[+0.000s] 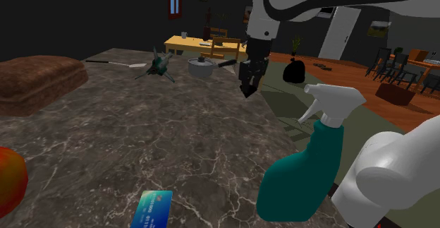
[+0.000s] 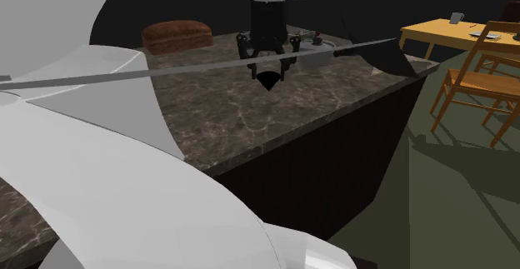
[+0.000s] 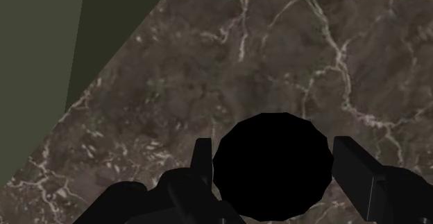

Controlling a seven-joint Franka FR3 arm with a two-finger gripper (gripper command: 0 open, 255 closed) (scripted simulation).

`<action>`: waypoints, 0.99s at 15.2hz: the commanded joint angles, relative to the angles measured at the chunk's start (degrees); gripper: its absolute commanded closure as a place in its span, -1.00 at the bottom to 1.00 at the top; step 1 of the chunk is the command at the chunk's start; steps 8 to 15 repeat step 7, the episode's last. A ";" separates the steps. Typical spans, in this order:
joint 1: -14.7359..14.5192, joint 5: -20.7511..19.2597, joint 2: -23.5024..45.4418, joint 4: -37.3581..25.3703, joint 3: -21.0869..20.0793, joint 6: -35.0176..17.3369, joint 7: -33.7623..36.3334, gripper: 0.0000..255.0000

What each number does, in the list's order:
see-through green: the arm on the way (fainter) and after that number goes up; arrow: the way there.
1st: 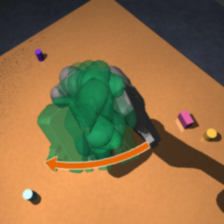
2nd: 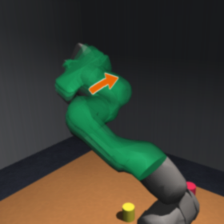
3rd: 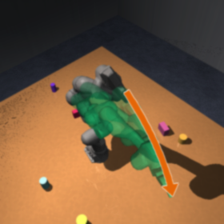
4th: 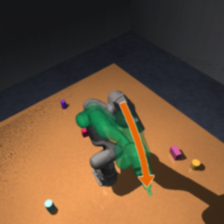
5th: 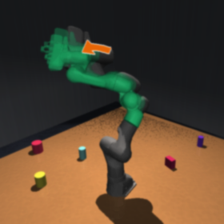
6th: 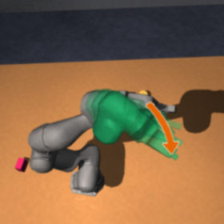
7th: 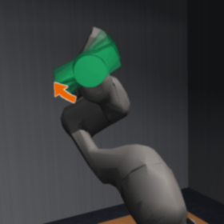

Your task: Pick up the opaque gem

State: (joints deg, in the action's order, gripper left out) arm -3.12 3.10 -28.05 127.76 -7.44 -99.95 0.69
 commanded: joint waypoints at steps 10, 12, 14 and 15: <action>0.10 -0.16 0.45 -5.24 0.16 4.80 0.05 1.00; 0.10 -0.16 0.45 -5.24 0.16 4.80 0.05 1.00; 0.10 -0.16 0.45 -5.24 0.16 4.80 0.05 1.00; 0.10 -0.16 0.45 -5.24 0.16 4.80 0.05 1.00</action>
